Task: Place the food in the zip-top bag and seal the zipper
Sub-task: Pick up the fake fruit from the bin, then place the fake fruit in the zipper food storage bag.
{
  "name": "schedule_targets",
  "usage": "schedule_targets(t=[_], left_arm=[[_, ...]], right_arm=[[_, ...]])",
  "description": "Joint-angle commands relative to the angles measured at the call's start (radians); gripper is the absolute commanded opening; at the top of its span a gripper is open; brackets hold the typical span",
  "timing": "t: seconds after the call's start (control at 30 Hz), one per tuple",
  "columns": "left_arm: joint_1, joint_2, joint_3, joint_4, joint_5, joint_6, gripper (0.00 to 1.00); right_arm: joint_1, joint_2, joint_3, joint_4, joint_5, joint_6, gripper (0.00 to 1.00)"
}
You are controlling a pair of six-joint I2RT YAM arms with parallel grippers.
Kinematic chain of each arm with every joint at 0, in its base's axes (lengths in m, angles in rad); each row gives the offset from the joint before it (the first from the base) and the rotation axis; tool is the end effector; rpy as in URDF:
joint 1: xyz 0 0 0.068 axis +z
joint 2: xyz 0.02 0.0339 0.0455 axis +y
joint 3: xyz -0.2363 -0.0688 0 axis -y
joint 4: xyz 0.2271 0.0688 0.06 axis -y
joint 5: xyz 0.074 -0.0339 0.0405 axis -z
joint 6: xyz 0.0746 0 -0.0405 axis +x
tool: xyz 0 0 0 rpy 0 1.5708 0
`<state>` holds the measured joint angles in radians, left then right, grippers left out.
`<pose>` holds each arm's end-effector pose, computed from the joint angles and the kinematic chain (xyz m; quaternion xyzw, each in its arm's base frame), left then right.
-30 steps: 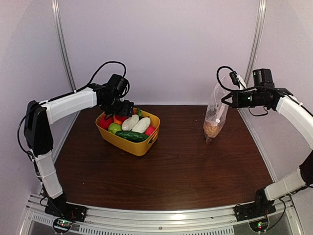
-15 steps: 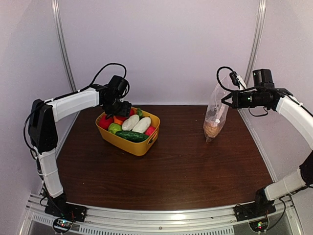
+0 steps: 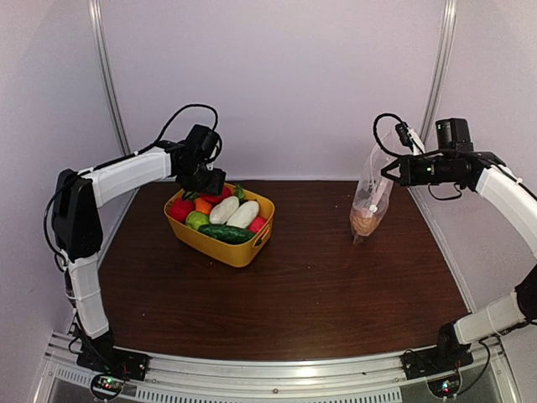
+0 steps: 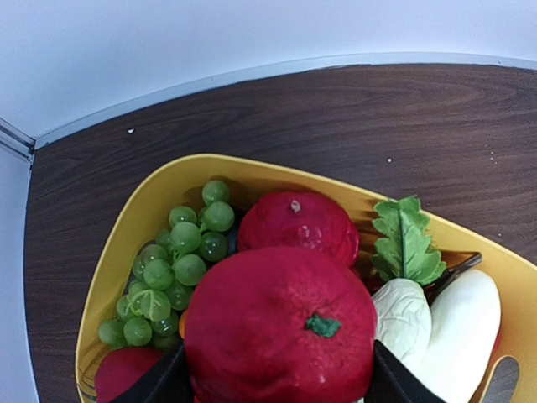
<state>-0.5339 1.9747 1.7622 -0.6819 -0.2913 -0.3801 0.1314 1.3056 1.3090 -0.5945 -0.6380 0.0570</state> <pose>0.3884 -0.2047 0.2281 0.0237 0.9343 -0.0220 0.3550 0.2878 0.0829 0.3277 -0.1786 0.8318 0.3175 0.4187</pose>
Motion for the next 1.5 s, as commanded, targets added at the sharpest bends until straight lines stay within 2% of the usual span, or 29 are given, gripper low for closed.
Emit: schedule_targets(t=[0.0, 0.17, 0.33, 0.5, 0.6, 0.7, 0.8, 0.93, 1.1, 1.47], left_arm=[[0.006, -0.078, 0.01, 0.028, 0.042, 0.0, 0.55], [-0.018, -0.215, -0.053, 0.062, 0.148, -0.015, 0.55], [-0.135, -0.338, -0.151, 0.292, 0.399, -0.014, 0.55], [-0.259, -0.359, -0.204, 0.548, 0.543, -0.094, 0.53], [-0.303, -0.348, -0.235, 0.672, 0.568, -0.143, 0.52], [-0.322, -0.334, -0.271, 0.777, 0.571, -0.197, 0.52], [-0.326, -0.324, -0.327, 0.873, 0.601, -0.263, 0.51], [-0.338, -0.303, -0.368, 0.985, 0.645, -0.339, 0.5], [-0.368, -0.26, -0.346, 1.058, 0.679, -0.381, 0.49], [-0.383, -0.116, -0.276, 1.128, 0.696, -0.491, 0.46]], right_arm=[[0.006, -0.025, 0.015, -0.027, 0.02, -0.016, 0.0], [0.024, -0.022, 0.037, -0.047, 0.047, -0.031, 0.0], [0.053, 0.014, 0.079, -0.081, 0.069, -0.043, 0.0], [0.109, 0.068, 0.177, -0.146, 0.097, -0.077, 0.0], [0.167, 0.118, 0.273, -0.228, 0.151, -0.122, 0.0], [0.215, 0.187, 0.356, -0.315, 0.27, -0.169, 0.0], [0.24, 0.253, 0.4, -0.402, 0.283, -0.189, 0.0], [0.304, 0.277, 0.405, -0.424, 0.274, -0.2, 0.0], [0.367, 0.289, 0.468, -0.439, 0.308, -0.2, 0.0], [0.404, 0.292, 0.506, -0.434, 0.242, -0.185, 0.0]])
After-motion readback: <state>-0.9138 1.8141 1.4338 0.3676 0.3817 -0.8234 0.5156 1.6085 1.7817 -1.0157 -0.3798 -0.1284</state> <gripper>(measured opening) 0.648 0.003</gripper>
